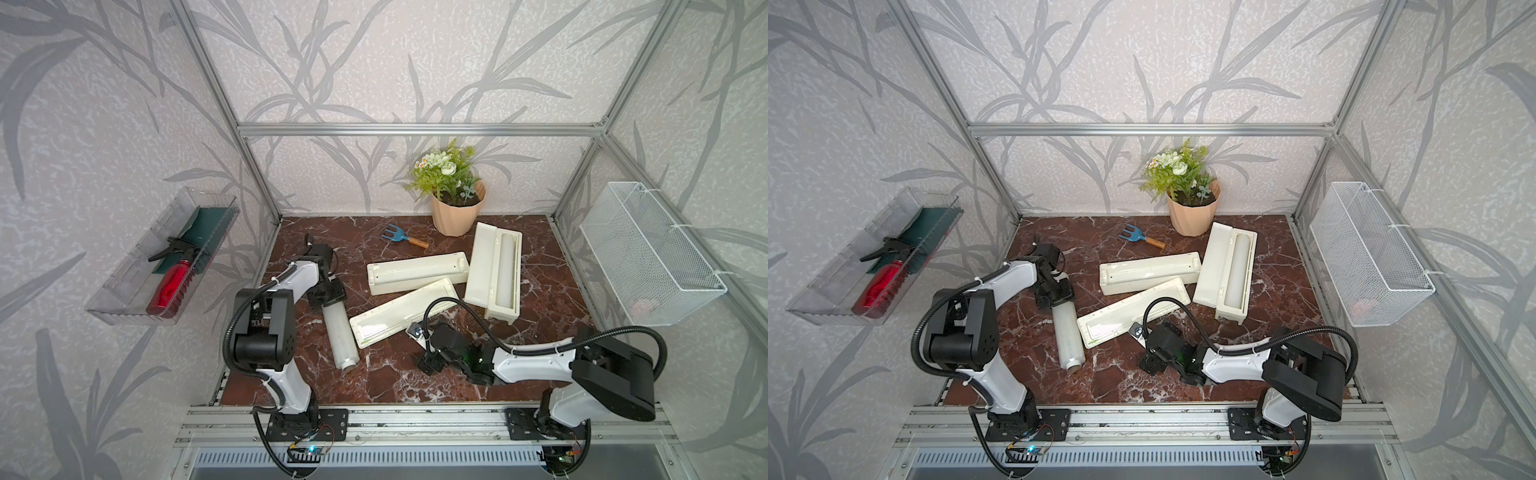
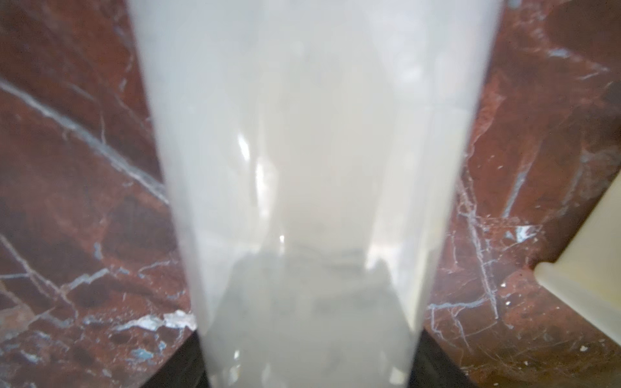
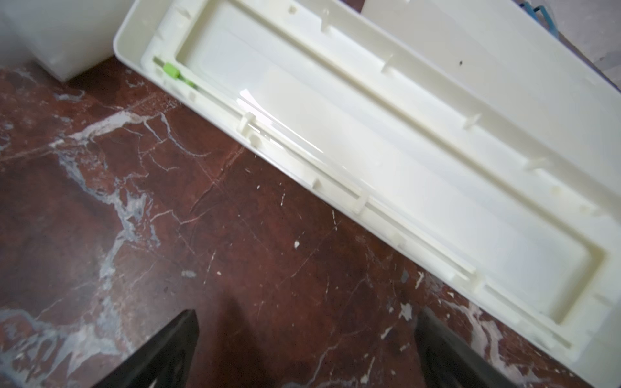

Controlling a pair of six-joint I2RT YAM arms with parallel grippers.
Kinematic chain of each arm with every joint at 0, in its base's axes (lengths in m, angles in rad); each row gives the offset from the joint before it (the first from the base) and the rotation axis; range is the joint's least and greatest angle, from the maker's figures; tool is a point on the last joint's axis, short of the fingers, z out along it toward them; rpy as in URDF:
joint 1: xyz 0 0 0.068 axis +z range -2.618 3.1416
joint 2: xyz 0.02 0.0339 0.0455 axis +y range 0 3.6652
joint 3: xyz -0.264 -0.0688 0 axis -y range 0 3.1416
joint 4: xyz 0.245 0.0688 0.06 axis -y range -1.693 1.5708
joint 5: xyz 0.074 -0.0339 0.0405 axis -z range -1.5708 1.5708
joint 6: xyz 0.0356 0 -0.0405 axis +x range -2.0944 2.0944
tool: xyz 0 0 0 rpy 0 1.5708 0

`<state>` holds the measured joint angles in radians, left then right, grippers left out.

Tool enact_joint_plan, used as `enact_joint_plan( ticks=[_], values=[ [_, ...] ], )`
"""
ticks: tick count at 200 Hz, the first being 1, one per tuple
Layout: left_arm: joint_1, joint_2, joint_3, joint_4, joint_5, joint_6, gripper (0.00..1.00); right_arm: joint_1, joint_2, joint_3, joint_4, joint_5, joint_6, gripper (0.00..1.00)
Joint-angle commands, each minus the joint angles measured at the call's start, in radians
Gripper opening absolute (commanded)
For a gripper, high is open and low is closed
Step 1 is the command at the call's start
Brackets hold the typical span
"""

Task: Put plastic wrap rolls into dispensers
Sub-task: Pick up the plastic wrap from the center of the board.

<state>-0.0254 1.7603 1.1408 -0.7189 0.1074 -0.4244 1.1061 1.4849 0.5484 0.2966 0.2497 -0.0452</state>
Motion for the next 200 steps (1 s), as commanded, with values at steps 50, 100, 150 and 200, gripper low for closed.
enact_joint_plan(
  ticks=[50, 100, 150, 200],
  values=[
    [-0.004, 0.009, 0.003, 0.064, 0.034, 0.055, 0.16, -0.121, 0.028, 0.196, 0.011, -0.006, -0.011, 1.00],
    [-0.010, -0.042, 0.180, -0.096, 0.028, 0.154, 0.00, -0.210, 0.045, 0.252, 0.038, -0.030, -0.016, 1.00],
    [-0.079, -0.039, 0.380, -0.278, -0.021, 0.322, 0.00, -0.303, -0.047, 0.251, -0.004, -0.060, -0.010, 1.00],
    [-0.198, 0.091, 0.773, -0.510, -0.130, 0.444, 0.00, -0.445, -0.167, 0.217, -0.049, -0.173, 0.061, 1.00]
  ],
)
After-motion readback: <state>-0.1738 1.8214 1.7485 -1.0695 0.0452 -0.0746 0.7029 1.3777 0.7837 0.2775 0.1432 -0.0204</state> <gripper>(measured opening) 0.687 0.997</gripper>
